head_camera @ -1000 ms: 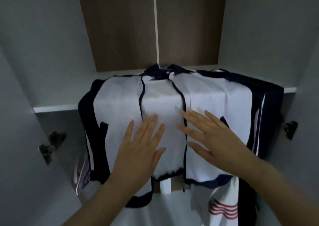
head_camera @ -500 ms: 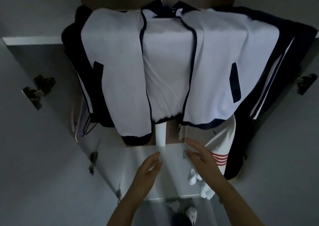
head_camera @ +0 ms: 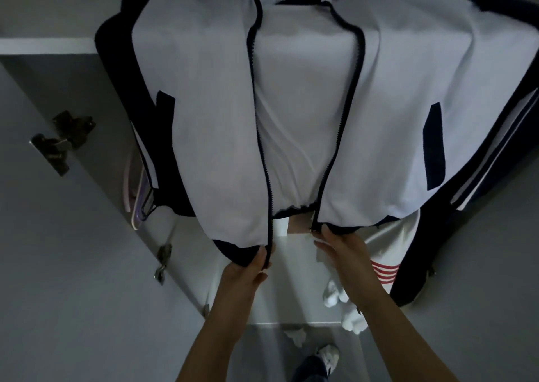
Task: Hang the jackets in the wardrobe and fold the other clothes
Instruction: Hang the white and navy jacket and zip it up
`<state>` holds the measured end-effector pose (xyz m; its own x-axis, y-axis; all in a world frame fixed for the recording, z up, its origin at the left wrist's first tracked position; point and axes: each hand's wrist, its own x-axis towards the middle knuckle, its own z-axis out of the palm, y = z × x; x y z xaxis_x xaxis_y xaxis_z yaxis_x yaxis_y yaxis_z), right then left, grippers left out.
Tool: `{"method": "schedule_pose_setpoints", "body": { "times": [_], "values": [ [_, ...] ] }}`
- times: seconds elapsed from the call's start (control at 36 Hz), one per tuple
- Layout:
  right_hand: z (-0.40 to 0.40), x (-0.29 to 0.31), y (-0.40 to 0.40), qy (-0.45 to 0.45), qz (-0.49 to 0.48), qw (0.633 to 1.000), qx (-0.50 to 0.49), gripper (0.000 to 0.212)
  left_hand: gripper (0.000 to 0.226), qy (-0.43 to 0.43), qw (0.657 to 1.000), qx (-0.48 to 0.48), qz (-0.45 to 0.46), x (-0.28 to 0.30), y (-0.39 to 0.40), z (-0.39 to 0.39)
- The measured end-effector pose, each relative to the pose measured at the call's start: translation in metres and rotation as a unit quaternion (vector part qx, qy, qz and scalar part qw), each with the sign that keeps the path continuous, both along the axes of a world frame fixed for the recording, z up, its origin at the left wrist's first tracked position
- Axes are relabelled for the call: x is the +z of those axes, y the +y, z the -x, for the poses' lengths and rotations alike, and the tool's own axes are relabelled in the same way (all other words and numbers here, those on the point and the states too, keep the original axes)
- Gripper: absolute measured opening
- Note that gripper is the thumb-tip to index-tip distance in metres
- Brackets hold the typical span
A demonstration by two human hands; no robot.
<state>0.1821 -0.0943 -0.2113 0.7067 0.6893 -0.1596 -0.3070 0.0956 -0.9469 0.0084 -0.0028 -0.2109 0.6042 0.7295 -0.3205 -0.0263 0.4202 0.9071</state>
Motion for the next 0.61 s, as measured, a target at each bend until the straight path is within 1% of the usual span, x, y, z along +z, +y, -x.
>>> {"method": "schedule_pose_setpoints", "body": {
  "times": [0.08,0.11,0.17,0.22,0.28,0.31,0.36,0.44,0.53,0.56,0.61],
  "values": [
    [0.010,0.006,-0.013,-0.048,0.033,0.998,0.026,0.013,0.029,0.036,0.998,-0.009,-0.048,0.006,-0.004,0.012],
    [0.015,0.009,-0.017,-0.051,0.039,0.997,0.039,0.008,0.028,0.044,0.997,-0.015,-0.057,0.007,-0.005,0.016],
    [0.027,0.014,-0.028,-0.047,0.047,0.996,0.061,0.007,0.036,0.039,0.998,-0.016,-0.054,0.011,-0.009,0.023],
    [0.038,0.019,-0.038,-0.063,0.059,0.993,0.078,0.010,0.045,0.009,0.999,-0.007,-0.035,0.016,-0.013,0.028],
    [0.048,0.028,-0.047,-0.084,0.064,0.990,0.091,0.015,0.037,-0.041,0.999,0.006,-0.012,0.024,-0.021,0.032],
    [0.052,0.032,-0.050,-0.074,0.056,0.992,0.082,0.015,0.031,-0.064,0.998,0.011,-0.001,0.028,-0.026,0.033],
    [0.060,0.042,-0.054,-0.024,0.023,0.997,0.065,0.013,0.028,-0.104,0.994,0.009,0.022,0.038,-0.035,0.035],
    [0.073,0.052,-0.056,0.029,-0.060,0.994,0.087,0.020,0.033,-0.137,0.989,-0.041,0.028,0.054,-0.047,0.037],
    [0.083,0.060,-0.055,0.041,-0.106,0.988,0.109,0.043,0.050,-0.135,0.985,-0.103,-0.033,0.074,-0.050,0.035],
    [0.085,0.062,-0.055,0.041,-0.111,0.987,0.104,0.048,0.055,-0.128,0.984,-0.109,-0.056,0.080,-0.050,0.034],
    [0.085,0.066,-0.055,0.032,-0.116,0.989,0.085,0.052,0.056,-0.118,0.984,-0.098,-0.093,0.089,-0.050,0.030]
  ]
}}
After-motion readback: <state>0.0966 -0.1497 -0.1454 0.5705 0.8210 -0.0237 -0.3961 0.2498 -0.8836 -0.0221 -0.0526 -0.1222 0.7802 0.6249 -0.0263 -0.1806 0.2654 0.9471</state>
